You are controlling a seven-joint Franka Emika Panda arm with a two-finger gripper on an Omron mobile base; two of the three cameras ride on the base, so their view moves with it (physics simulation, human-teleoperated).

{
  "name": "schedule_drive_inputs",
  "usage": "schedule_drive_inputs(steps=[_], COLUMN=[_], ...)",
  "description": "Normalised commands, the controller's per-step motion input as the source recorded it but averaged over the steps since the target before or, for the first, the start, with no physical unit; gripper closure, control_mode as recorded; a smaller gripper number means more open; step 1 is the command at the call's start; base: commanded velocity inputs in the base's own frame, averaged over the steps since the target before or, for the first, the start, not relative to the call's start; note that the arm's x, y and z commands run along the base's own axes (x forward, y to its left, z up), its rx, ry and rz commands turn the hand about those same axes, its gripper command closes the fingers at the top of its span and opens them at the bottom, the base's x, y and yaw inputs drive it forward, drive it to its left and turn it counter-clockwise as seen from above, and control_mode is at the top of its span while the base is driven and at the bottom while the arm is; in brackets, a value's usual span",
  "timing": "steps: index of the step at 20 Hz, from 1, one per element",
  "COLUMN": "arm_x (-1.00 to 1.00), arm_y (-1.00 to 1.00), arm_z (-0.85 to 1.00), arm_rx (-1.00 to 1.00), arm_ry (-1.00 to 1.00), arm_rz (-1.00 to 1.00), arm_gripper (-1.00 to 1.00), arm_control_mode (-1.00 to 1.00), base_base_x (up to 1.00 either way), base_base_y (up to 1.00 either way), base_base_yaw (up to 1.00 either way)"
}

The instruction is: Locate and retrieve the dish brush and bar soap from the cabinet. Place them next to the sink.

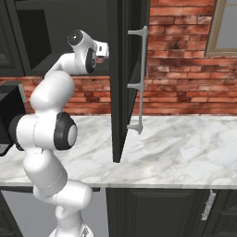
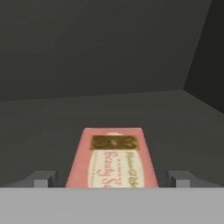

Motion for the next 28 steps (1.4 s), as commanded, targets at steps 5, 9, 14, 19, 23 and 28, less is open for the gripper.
schedule_drive_inputs(steps=[5, 9, 14, 19, 23, 28], arm_x=[0.07, 0.04, 0.01, -0.03, -0.1, -0.04], arm_y=[0.01, 0.0, 0.02, 0.15, 0.09, 0.01], arm_z=[-0.16, -0.16, -0.12, 0.09, 0.42, 0.14], arm_rx=[0.02, 0.02, 0.02, -0.01, -0.05, -0.03], arm_ry=[0.01, 0.01, 0.01, 0.0, -0.03, 0.0], arm_rz=[0.0, 0.0, -0.01, -0.05, -0.03, -0.02], arm_gripper=[1.0, 1.0, 1.0, 1.0, 1.0, 1.0], arm_control_mode=[-1.0, -1.0, -1.0, -1.0, -1.0, -1.0], base_base_x=[0.0, 0.0, 0.0, 0.0, 0.0, 0.0], base_base_y=[0.0, 0.0, 0.0, 0.0, 0.0, 0.0], base_base_yaw=[0.0, 0.0, 0.0, 0.0, 0.0, 0.0])
